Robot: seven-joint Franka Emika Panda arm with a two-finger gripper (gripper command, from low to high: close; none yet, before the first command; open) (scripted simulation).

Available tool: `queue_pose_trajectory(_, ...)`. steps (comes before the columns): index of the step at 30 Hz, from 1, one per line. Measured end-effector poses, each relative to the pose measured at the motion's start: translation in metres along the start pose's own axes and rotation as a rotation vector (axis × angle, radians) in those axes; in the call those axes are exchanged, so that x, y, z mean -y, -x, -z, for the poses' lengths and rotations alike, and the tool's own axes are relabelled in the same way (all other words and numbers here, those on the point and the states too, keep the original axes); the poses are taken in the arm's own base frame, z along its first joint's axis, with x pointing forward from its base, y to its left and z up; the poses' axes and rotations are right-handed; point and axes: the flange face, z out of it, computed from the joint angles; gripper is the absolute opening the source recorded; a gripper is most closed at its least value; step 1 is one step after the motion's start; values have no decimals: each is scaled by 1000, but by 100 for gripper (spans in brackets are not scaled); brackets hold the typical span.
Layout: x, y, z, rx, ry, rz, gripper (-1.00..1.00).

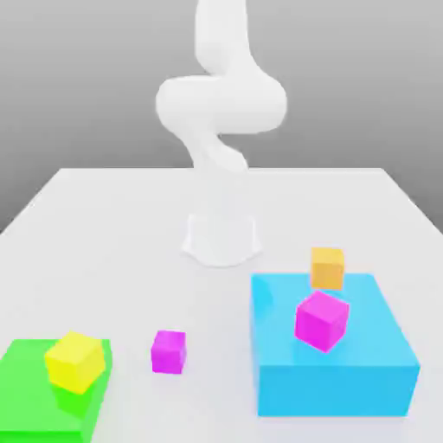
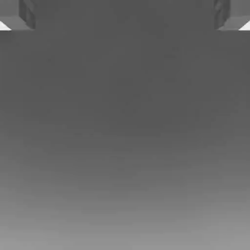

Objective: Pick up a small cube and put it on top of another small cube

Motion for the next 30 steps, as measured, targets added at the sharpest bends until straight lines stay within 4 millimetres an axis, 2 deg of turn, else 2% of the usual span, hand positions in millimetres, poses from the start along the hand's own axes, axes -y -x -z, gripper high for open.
queue_pose_trajectory(3, -26, 7, -78, 66, 89, -9, 0)
queue_pose_trajectory(7, -74, 28, -168, 155, 201, -24, 0)
queue_pose_trajectory(11, -135, 63, -242, 251, 310, -41, 0)
queue_pose_trajectory(14, -188, 98, -287, 329, 392, -57, 0)
queue_pose_trajectory(18, -259, 151, -323, 431, 494, -86, 0)
queue_pose_trajectory(20, -285, 174, -335, 469, 528, -94, 0)
queue_pose_trajectory(26, -314, 204, -374, 482, 539, -92, 0)
queue_pose_trajectory(27, -318, 208, -380, 482, 539, -92, -100)
queue_pose_trajectory(30, -318, 208, -380, 482, 539, -92, -100)
